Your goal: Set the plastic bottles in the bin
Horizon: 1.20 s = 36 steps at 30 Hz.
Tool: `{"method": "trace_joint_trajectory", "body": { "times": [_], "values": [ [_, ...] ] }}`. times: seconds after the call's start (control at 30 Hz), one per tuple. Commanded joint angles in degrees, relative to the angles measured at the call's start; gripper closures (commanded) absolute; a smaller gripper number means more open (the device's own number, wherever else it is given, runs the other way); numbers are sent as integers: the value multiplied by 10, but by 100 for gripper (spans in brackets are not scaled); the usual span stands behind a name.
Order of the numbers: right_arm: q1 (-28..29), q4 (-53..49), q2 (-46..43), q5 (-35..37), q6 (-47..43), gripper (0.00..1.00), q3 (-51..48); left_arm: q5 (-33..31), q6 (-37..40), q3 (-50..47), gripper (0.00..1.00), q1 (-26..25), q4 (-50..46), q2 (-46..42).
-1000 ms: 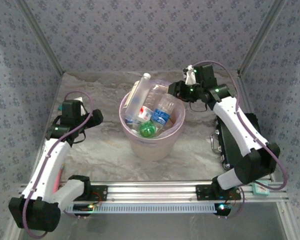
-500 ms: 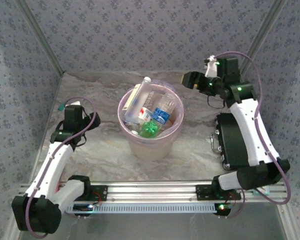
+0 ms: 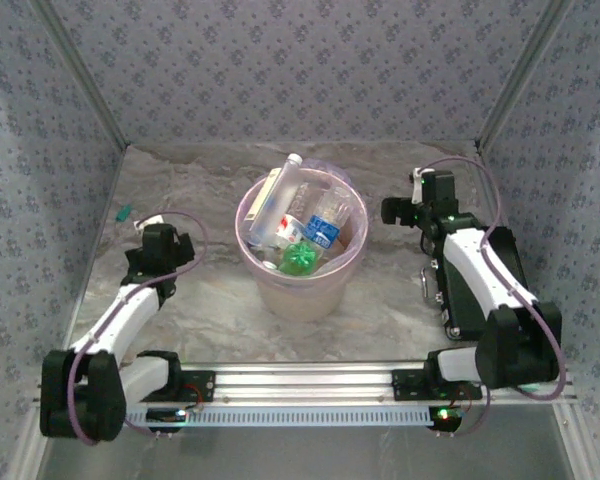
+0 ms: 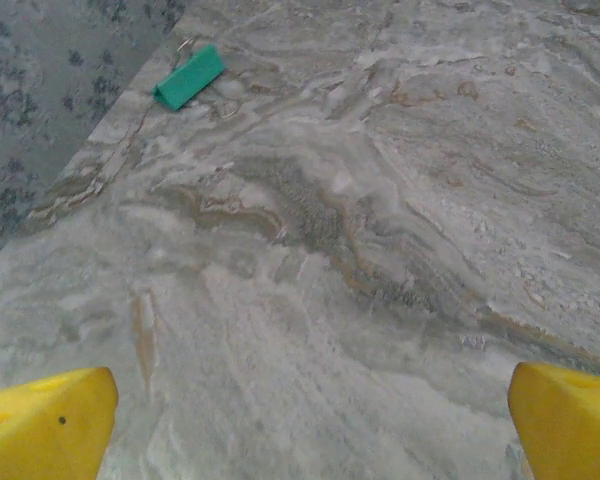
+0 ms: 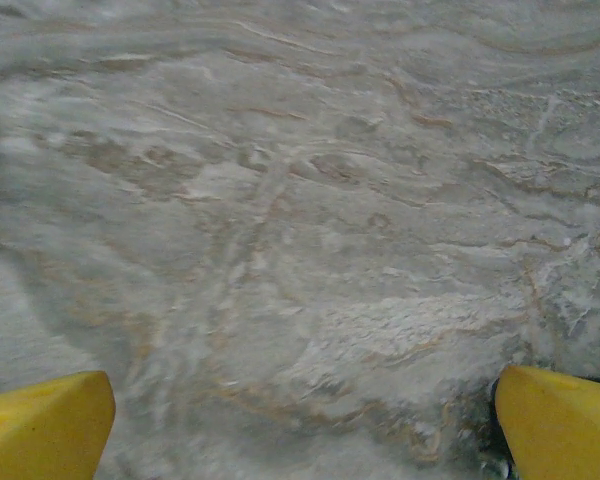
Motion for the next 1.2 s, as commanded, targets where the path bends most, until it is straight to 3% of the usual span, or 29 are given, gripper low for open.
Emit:
{"method": "trace_joint_trajectory", "body": {
  "times": [0.0,0.13,0.43,0.9,1.03,1.17],
  "values": [
    [1,145,29,55,-36,0,-39,-6,63,-23,0,3,160,45],
    [7,291,48,94,-79,0,-118,12,85,-29,0,8,250,110],
    [-18,400,75,72,-146,0,-156,60,118,-20,0,18,375,205],
    [-42,292,68,38,-122,0,-132,105,101,-46,0,44,438,231],
    [-51,343,79,30,-100,0,-173,110,103,-54,0,44,459,240],
    [-55,467,69,28,-99,0,-257,117,105,-61,0,45,477,247]
  ]
}}
